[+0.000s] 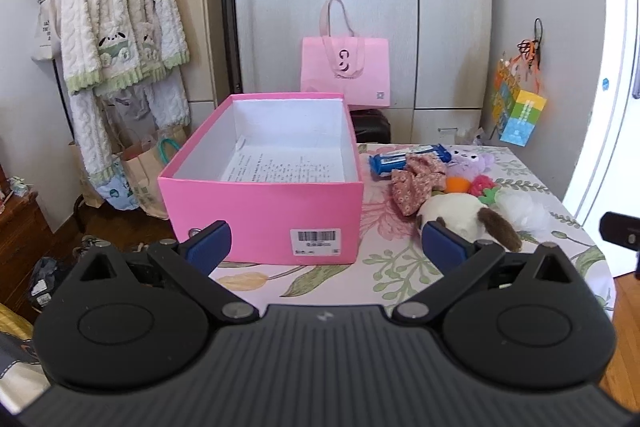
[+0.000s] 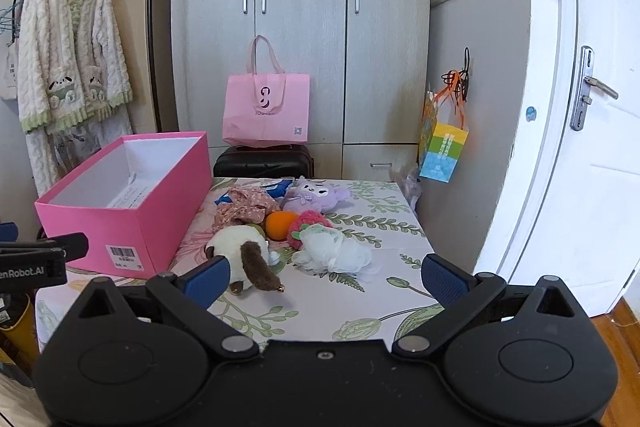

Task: Organize soft objects
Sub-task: 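Move the left tool toward the white-and-brown plush dog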

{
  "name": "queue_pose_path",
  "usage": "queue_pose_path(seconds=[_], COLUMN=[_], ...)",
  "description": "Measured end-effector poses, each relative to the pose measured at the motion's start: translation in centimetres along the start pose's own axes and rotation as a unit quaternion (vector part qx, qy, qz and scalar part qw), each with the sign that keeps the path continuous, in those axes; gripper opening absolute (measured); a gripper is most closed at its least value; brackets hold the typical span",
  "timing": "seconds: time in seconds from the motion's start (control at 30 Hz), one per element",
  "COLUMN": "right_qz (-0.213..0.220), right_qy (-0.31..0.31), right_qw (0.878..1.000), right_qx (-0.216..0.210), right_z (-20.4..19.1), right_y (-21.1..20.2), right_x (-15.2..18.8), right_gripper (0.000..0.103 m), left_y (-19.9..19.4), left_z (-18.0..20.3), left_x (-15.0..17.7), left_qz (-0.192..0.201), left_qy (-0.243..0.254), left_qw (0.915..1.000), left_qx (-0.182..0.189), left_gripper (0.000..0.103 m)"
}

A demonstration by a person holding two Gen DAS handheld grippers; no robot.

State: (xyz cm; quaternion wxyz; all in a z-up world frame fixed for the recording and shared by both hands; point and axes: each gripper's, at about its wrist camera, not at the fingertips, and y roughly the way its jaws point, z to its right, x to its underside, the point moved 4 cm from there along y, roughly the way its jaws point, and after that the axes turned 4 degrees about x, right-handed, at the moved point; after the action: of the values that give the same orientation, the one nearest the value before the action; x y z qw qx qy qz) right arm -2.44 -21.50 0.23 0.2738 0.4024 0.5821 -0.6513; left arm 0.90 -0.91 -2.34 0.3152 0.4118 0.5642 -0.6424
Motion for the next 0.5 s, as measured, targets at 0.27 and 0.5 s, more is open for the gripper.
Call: queue_pose_path(seconds=[0.27, 0.5], right_qz=[0.006, 0.008], right_qy=[0.0, -0.001], right_qw=[1.0, 1.0], right_qx=[0.006, 0.006], right_z=[0.25, 0.27], right_y=[-0.36, -0.51], right_x=[0.18, 0.25], right_gripper=[0.103, 0.103], left_y=[-0.05, -0.16], left_z=[0.08, 0.13], left_x=[0.08, 0.46], left_qz=[0.002, 0.004], left_qy=[0.001, 0.002], left_qw=[1.0, 1.0], left_qx=[0.002, 0.005], left_gripper=[0.103, 0.103])
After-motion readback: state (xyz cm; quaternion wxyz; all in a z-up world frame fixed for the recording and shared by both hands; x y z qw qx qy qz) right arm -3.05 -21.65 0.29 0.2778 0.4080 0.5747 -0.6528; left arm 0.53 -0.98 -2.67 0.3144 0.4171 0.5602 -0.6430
